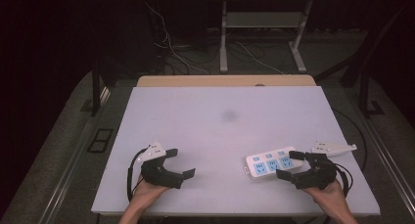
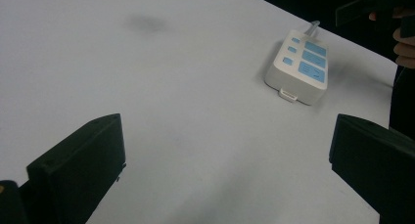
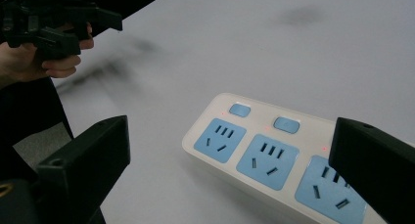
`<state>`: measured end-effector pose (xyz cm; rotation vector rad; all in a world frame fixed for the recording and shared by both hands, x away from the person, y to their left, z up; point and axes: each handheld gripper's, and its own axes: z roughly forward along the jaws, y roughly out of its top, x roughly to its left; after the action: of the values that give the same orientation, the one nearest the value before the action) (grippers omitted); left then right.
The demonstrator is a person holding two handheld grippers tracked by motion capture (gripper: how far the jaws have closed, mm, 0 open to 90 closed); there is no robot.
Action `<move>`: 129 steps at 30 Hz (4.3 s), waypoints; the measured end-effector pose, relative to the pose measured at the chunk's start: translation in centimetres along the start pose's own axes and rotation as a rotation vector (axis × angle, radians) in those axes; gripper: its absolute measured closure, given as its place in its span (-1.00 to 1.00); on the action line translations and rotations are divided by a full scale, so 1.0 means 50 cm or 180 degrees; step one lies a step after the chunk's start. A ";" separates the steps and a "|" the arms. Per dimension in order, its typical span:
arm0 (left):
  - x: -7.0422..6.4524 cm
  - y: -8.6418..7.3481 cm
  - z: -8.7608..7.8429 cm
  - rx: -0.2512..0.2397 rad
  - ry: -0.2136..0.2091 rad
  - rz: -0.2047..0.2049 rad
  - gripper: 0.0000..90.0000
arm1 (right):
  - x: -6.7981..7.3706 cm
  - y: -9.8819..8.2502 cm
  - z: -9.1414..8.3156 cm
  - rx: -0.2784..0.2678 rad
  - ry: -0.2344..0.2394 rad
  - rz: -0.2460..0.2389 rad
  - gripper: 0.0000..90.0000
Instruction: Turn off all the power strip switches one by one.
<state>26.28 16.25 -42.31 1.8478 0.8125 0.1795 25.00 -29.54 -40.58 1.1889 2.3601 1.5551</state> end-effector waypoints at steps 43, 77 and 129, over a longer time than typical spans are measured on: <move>0.004 -0.005 0.009 0.0029 -0.0021 -0.0063 -1.00 | -0.040 0.093 -0.007 0.0552 -0.0029 -0.0178 -0.96; 0.006 -0.005 0.010 0.0014 -0.0021 -0.0066 -1.00 | -0.089 0.125 0.045 0.1169 -0.0097 -0.0391 -0.63; 0.004 -0.006 0.016 0.0095 -0.0009 0.0014 -1.00 | -0.142 0.088 0.088 0.1376 -0.0133 -0.0362 1.00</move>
<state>26.64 15.84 -42.97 1.8776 0.8131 0.1682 34.36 -29.91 -41.51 1.1101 2.7664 1.0038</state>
